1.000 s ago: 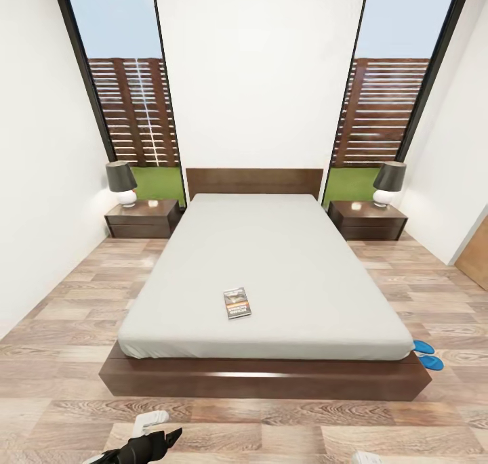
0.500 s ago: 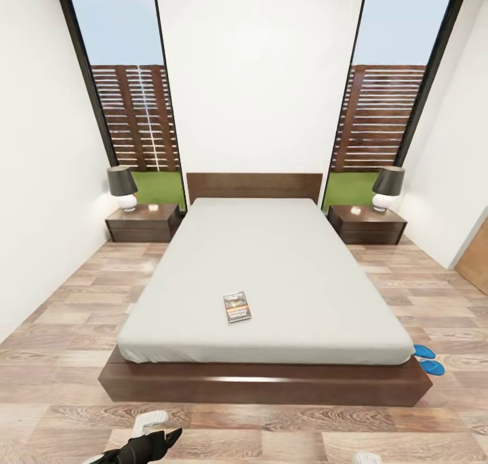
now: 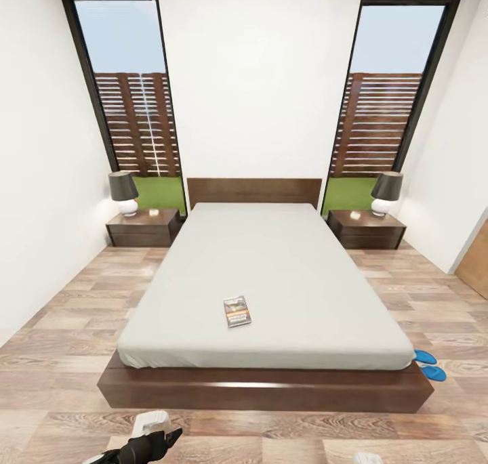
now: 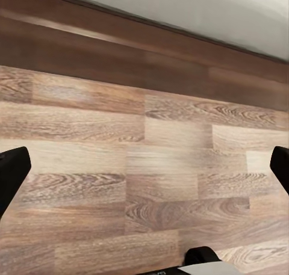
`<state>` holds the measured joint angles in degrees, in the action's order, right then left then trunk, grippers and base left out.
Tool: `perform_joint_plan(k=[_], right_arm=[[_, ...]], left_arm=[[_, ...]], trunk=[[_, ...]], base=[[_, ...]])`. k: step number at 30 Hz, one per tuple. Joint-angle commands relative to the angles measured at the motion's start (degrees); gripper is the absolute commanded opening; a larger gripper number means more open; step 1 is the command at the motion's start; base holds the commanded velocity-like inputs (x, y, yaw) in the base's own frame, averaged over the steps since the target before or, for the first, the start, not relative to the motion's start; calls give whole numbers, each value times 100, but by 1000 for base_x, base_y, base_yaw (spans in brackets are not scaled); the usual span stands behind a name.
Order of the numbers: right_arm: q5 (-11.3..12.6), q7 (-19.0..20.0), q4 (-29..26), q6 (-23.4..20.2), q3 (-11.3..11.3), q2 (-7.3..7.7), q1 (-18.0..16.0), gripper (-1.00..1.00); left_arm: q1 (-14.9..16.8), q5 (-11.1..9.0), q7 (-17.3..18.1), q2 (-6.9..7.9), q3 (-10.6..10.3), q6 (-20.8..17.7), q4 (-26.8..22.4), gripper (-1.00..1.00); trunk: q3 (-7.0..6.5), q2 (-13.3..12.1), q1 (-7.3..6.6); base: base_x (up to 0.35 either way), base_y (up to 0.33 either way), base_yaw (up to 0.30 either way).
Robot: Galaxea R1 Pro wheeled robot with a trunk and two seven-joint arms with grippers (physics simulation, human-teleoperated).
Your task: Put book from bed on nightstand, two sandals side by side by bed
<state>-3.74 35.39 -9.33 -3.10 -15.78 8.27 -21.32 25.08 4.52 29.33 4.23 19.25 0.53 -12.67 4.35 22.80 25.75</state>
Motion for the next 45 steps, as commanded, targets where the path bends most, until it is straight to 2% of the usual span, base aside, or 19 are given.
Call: perform_joint_plan(k=[1, 11, 21, 45], right_arm=[[-39, 29, -8, -33, -48, -1, -3, 100], [-42, 29, -8, -29, -48, -1, -3, 100], [-33, 23, -7, -31, -48, -1, -3, 100], [-31, 21, -8, -32, -48, -1, -3, 100]], left_arm=[[6, 49, 28, -2, 46, 6, 1, 100], [6, 55, 28, -2, 44, 6, 1, 100], [6, 60, 28, -2, 44, 3, 1, 100], [6, 61, 28, -2, 44, -9, 1, 100]], trunk=[[3, 12, 4], [-81, 12, 4], [-88, 12, 4], [-89, 12, 4]], base=[[0, 0, 0], [0, 0, 0], [9, 0, 0], [311, 0, 0]])
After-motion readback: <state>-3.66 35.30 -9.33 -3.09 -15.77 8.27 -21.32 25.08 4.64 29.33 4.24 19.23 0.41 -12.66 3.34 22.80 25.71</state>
